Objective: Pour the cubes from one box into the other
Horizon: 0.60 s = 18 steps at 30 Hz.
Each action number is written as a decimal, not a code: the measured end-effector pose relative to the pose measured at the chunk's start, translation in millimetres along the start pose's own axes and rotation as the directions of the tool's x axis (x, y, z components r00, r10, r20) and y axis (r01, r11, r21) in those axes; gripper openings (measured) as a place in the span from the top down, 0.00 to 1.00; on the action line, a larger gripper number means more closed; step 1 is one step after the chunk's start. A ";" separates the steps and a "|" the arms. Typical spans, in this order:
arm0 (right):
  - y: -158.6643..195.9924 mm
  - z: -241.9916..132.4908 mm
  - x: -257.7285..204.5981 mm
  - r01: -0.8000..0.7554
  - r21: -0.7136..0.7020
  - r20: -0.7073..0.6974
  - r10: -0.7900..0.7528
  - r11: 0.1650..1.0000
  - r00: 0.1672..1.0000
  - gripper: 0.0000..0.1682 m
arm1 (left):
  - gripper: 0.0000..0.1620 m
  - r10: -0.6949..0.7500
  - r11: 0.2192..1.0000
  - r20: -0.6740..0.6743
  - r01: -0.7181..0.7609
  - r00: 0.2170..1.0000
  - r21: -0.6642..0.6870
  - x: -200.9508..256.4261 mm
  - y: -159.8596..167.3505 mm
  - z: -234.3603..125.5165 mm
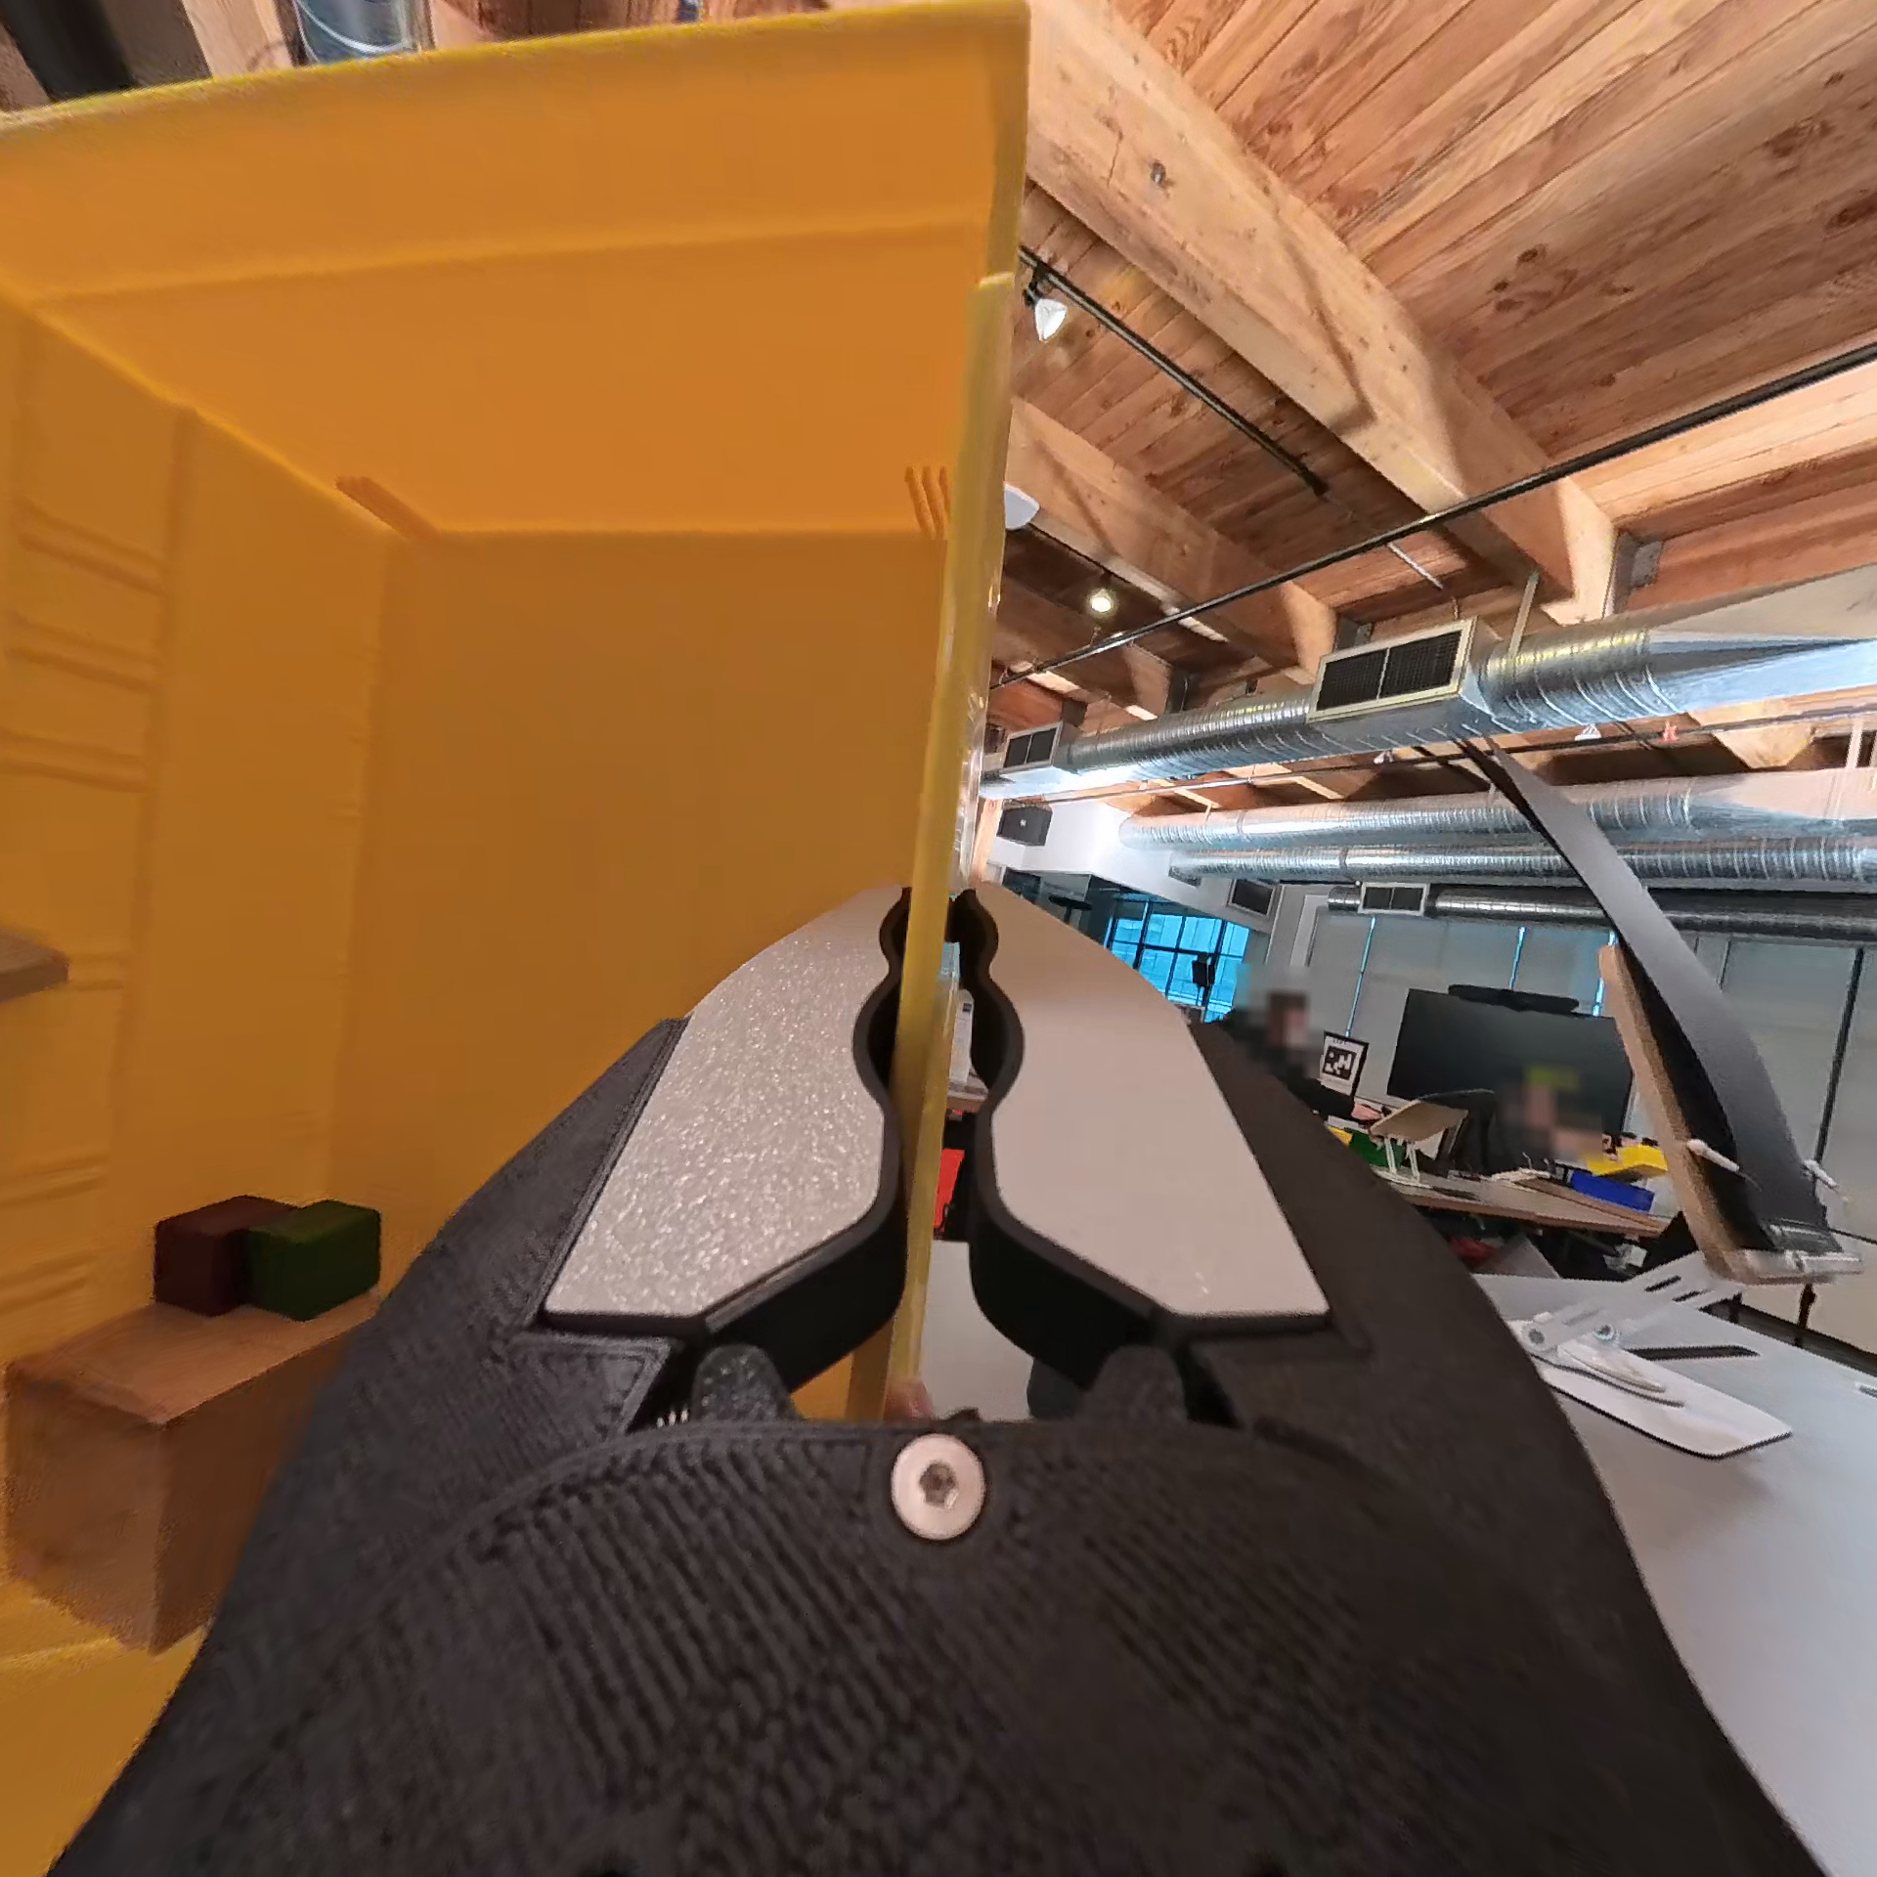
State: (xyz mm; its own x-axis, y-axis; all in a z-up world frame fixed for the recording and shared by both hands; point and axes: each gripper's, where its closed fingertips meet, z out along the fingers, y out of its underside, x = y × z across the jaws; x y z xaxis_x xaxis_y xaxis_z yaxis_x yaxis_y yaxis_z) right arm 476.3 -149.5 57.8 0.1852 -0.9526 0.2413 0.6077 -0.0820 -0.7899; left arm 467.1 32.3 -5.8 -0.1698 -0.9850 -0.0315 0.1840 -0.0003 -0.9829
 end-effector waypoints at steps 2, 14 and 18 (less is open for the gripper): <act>-8.6 -3.0 4.5 -0.022 0.046 -0.005 0.022 0.999 1.000 0.95 | 0.97 0.011 0.998 -0.002 -0.011 1.000 0.059 3.6 -11.4 -5.3; -23.1 1.1 12.3 -0.009 0.091 -0.009 0.010 0.996 1.000 0.95 | 0.97 0.022 0.996 -0.030 -0.019 0.999 0.085 8.5 -28.7 -5.6; -22.0 -2.0 8.2 -0.007 0.091 -0.002 0.008 0.996 1.000 0.95 | 0.97 0.031 0.996 -0.026 -0.028 0.999 0.080 6.5 -25.7 -9.8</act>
State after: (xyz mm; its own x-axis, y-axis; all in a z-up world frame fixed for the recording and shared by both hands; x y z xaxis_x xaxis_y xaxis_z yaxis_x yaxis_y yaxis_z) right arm 462.9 -156.0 76.1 0.1879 -0.9539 0.2340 0.6744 -0.0479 -0.7368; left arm 451.8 27.6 17.4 -0.1890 -0.9797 -0.0662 0.2653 0.0140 -0.9641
